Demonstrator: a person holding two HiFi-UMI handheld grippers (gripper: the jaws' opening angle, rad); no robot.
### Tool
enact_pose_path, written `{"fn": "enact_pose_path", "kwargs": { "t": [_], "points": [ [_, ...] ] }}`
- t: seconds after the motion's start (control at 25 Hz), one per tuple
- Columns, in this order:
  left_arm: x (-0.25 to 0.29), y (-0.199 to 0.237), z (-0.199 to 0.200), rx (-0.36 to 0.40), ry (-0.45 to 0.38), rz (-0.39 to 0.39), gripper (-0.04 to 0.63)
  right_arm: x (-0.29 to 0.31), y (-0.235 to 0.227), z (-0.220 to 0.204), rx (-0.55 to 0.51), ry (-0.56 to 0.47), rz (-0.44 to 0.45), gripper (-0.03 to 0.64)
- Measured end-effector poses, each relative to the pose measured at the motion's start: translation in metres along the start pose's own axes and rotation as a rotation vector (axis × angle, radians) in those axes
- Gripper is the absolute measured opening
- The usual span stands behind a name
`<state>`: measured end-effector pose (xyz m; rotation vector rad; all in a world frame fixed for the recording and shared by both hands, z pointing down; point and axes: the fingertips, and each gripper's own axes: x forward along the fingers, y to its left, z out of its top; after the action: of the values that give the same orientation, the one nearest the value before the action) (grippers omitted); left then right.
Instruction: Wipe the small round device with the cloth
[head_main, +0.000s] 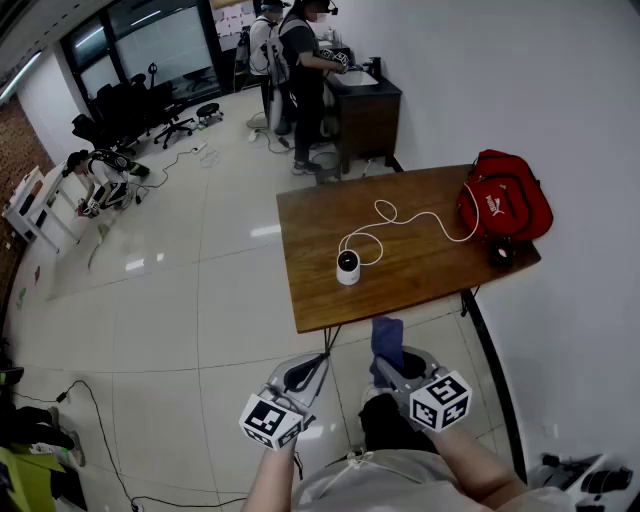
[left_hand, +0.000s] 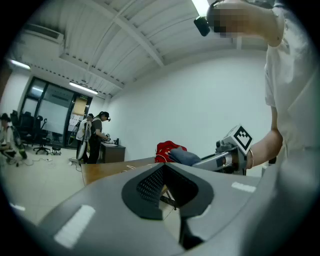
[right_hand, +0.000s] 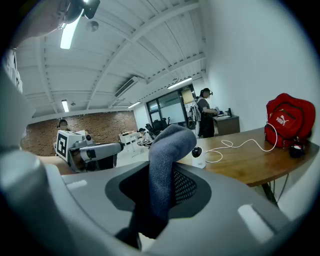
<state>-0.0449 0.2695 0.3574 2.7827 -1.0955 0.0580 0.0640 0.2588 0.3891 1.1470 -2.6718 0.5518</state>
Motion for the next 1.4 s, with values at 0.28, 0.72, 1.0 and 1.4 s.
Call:
{"fn": "enact_pose_path", "kwargs": {
  "t": [0.28, 0.72, 1.0, 1.4],
  "points": [
    [0.062, 0.068, -0.004, 0.034, 0.02, -0.012, 0.006, 0.077, -0.07, 0.013, 0.015, 0.039, 0.005, 0.11],
    [0.176, 0.17, 0.002, -0.055, -0.02, -0.006, 0.006, 0.19, -0.172, 0.014, 0.003, 0.179, 0.095, 0.11],
    [0.205, 0.193, -0.039, -0.108, 0.085, 0.047, 0.006, 0.229, -0.193, -0.017, 0.023, 0.256, 0.162, 0.112],
    [0.223, 0.21, -0.061, -0.187, 0.089, -0.02, 0.006, 0.252, -0.212, -0.06, 0.147, 0.379, 0.097, 0.115]
  ]
}}
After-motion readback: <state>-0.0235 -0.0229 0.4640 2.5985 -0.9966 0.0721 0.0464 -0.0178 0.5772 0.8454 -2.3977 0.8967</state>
